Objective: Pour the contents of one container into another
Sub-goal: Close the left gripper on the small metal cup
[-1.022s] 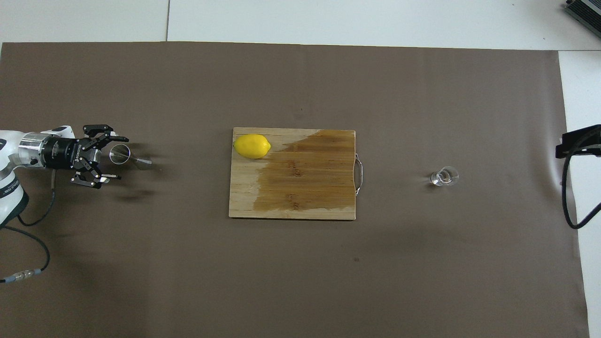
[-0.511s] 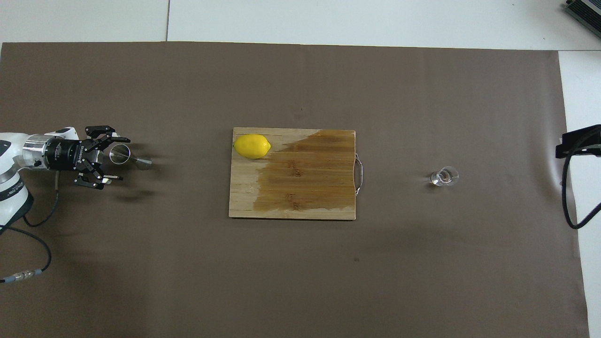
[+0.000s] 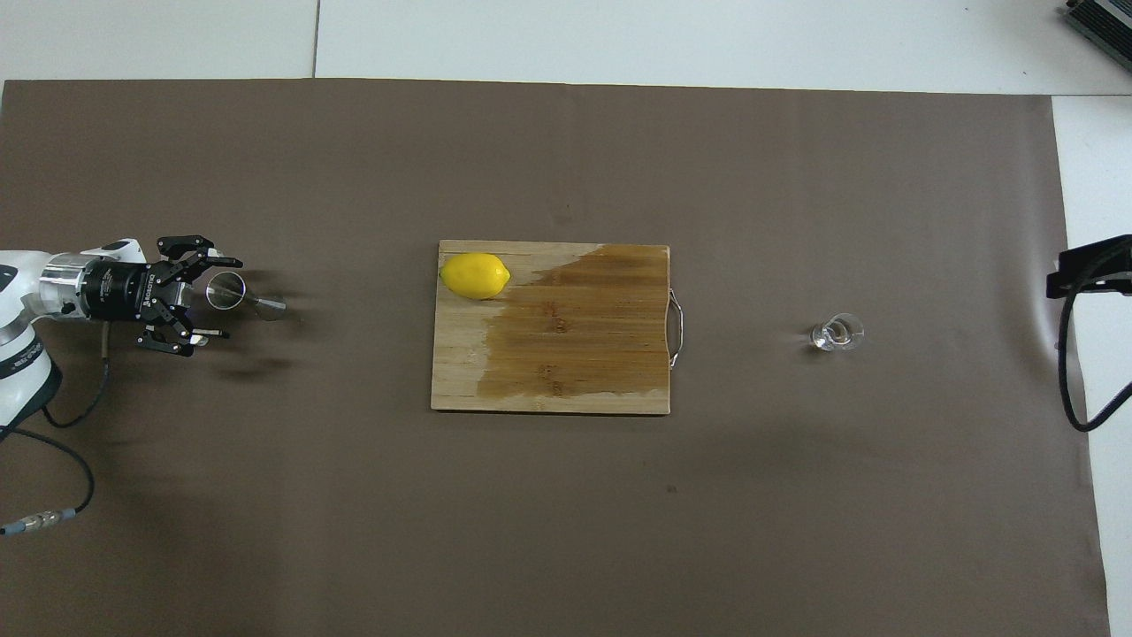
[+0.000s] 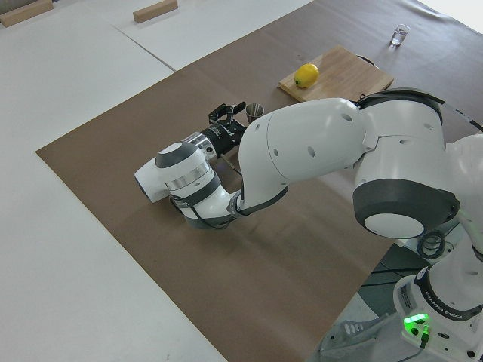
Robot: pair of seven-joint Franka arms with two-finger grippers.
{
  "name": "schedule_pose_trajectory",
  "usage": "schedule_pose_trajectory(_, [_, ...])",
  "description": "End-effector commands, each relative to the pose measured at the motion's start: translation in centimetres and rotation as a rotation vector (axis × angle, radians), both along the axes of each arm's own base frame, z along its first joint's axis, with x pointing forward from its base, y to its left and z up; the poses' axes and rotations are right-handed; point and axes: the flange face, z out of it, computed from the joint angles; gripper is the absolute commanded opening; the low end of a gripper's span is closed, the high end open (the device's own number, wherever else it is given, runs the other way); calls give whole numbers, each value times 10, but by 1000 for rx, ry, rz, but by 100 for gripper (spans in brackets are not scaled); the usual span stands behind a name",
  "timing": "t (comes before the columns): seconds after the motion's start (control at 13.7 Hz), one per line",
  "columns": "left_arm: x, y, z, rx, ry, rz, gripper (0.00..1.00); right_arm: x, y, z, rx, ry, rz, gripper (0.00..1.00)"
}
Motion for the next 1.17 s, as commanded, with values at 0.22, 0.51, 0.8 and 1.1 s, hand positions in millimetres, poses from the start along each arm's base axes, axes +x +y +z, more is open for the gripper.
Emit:
schedule_pose_trajectory(0.22, [-1, 4, -4, 2, -9, 21, 80, -7, 0, 1, 18, 2, 8, 100])
schedule_pose_trajectory(0.51, [-1, 7, -4, 6, -8, 30, 65, -7, 0, 1, 18, 2, 8, 100])
schedule_pose_trajectory(0.8, [0, 7, -4, 9, -10, 32, 50, -7, 0, 1, 18, 2, 9, 100])
schedule_pose_trajectory(1.1, [0, 7, -4, 10, -8, 32, 38, -7, 0, 1, 18, 2, 8, 100])
